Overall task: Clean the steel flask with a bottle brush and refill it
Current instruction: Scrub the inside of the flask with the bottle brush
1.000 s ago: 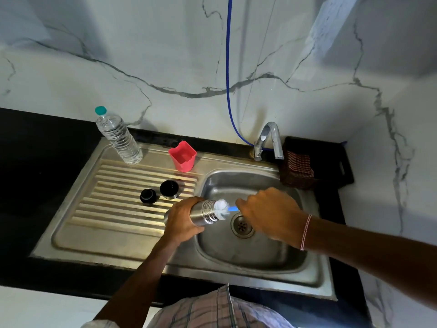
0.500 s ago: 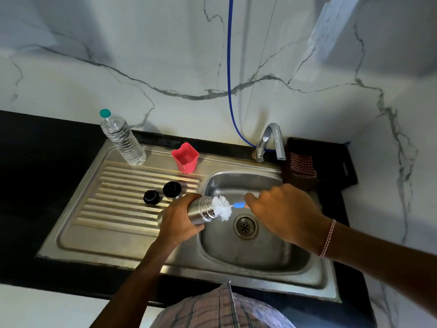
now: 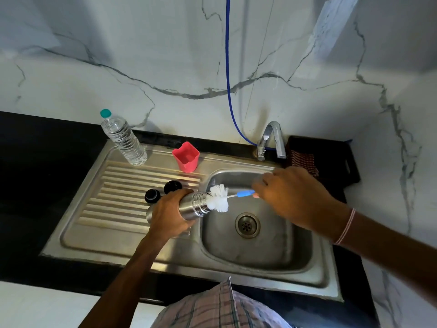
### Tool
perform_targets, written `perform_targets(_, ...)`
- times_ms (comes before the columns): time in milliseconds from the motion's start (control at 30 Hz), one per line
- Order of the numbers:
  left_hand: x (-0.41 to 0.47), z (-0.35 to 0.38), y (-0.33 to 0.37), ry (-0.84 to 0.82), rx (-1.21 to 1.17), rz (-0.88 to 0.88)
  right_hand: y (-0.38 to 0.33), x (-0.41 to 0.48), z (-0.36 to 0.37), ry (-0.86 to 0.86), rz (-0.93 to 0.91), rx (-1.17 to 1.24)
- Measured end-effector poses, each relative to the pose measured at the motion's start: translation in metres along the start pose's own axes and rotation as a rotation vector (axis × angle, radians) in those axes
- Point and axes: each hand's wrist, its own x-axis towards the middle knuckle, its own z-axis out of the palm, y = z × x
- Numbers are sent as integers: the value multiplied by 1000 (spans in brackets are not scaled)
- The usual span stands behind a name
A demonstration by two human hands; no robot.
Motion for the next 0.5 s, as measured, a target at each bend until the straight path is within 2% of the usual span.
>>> perform_targets(67, -3, -1, -1, 8, -2, -42, -15, -7, 11, 56, -21, -114)
perform_targets(233, -6, 5, 9, -44, 23, -10, -24, -9, -1, -102, 86, -18)
perform_targets(333, -8, 14, 19, -62, 8, 37, -21, 9, 1, -373, 172, 317)
perform_targets(400, -7, 19, 26, -67, 18, 78, -20, 18, 12, -574, 257, 673)
perform_targets(467, -3, 21, 29, -71, 23, 106, -17, 21, 22, -681, 455, 1024)
perform_targets(500, -2, 20, 29, -71, 30, 111, -18, 21, 24, -680, 507, 1100)
